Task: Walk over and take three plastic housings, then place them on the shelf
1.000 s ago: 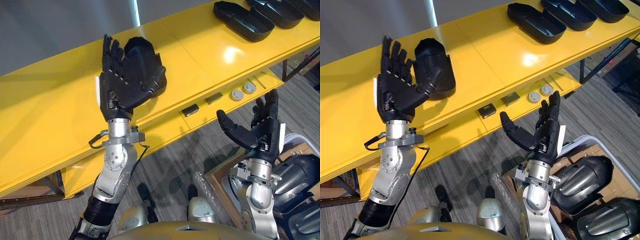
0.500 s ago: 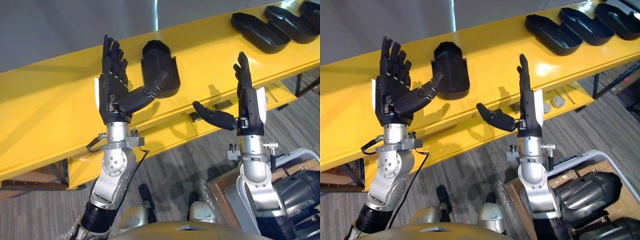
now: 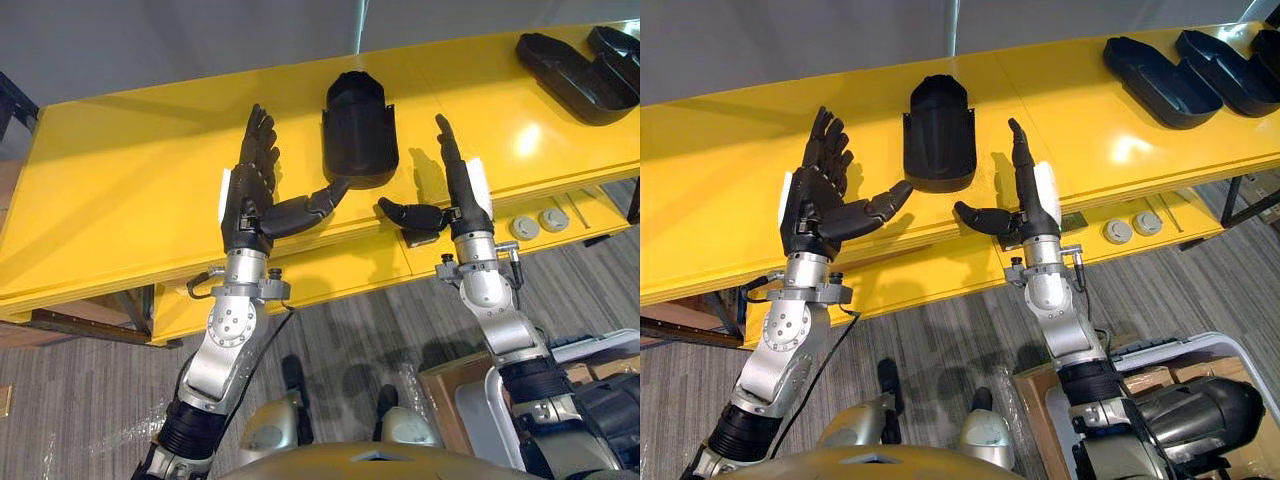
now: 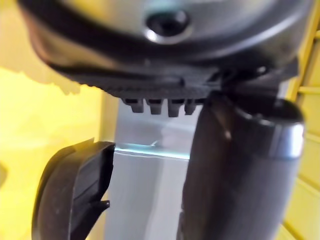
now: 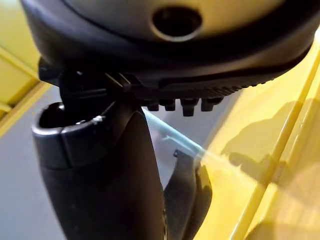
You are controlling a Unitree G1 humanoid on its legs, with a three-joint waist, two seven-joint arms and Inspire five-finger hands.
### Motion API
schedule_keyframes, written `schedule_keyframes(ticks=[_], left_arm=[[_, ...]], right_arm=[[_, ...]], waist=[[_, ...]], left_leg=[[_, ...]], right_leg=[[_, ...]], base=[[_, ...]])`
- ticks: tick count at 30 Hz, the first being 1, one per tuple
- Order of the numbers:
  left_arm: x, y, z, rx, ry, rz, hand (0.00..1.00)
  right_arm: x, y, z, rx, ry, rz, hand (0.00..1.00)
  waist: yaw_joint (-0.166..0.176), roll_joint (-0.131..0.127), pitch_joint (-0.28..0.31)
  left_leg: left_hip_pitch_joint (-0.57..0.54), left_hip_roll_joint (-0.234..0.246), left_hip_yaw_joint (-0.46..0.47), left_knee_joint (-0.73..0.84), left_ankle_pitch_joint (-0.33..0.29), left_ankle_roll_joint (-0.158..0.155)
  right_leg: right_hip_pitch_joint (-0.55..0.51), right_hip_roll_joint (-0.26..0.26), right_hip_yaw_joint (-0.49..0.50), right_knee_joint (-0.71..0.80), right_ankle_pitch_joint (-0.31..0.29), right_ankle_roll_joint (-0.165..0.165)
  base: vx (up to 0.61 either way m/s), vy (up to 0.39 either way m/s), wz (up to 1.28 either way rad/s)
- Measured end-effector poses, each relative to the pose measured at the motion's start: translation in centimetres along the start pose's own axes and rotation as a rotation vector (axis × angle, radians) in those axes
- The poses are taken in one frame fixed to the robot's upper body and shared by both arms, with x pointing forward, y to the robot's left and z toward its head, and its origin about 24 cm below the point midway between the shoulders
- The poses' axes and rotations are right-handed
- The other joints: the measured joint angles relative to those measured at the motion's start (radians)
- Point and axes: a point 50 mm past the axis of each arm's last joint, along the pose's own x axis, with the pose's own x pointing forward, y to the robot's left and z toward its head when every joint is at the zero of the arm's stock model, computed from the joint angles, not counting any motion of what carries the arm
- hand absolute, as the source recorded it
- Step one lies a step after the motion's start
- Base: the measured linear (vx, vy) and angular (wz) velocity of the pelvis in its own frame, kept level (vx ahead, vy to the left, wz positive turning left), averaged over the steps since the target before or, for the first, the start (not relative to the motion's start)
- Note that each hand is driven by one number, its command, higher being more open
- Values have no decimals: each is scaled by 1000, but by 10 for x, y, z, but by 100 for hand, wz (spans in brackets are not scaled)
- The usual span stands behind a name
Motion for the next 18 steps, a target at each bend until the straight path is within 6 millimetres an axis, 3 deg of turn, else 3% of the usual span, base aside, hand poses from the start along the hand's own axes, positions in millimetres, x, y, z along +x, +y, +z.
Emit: schedule_keyframes(ticks=[8,18], left_arm=[[5,6,5,15,-25,-17,100],[7,8,7,21,-37,-36,100]], right_arm=[[18,-8,-4,-52,7,-31,100],[38,-26,-3,-41,33,-209,100]], waist=[[15,3,52],[28,13,82]], left_leg=[[-9,4,-17,-1,9,-6],[-44,4,-30,0,22,-10]], right_leg=[[-16,0,-12,39,-11,-15],[-47,-1,-16,55,-11,-15]], base=[[-44,6,5],[-10,-8,3]])
